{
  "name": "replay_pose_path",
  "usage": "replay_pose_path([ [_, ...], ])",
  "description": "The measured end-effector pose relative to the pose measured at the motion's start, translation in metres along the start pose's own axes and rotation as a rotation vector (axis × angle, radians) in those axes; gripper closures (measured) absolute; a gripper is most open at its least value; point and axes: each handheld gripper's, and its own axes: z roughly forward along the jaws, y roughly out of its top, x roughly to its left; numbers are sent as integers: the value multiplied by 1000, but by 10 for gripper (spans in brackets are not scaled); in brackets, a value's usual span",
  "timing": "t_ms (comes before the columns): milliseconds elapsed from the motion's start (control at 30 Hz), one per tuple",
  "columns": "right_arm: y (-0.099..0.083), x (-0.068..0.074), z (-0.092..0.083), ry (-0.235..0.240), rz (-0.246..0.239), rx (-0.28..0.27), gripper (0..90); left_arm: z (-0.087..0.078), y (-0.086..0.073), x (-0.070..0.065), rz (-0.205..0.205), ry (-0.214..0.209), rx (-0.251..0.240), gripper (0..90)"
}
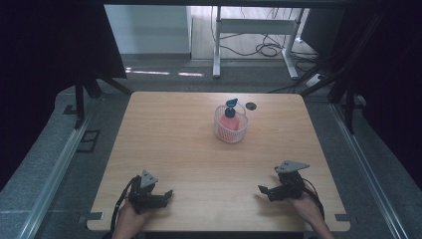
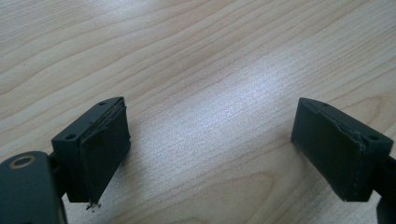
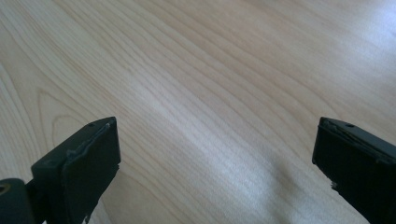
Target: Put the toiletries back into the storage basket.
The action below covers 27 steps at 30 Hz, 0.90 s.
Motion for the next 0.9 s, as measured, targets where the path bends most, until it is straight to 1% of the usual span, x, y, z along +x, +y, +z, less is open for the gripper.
replay_pose_path([
  [333,-11,1,5,8,7,21,6,0,0,0,-1,1,0,112],
  [467,-15,1,7,9,3,30,6,0,0,0,-1,1,0,112],
  [500,-17,2,8,-1,-8,26,0,0,0,0,-1,1,0,112],
  [600,-18,3,8,-4,-15,29,0,0,0,0,-1,1,0,112],
  [900,-18,4,8,-11,-15,32,0,1,1,-1,3,-3,1,112],
])
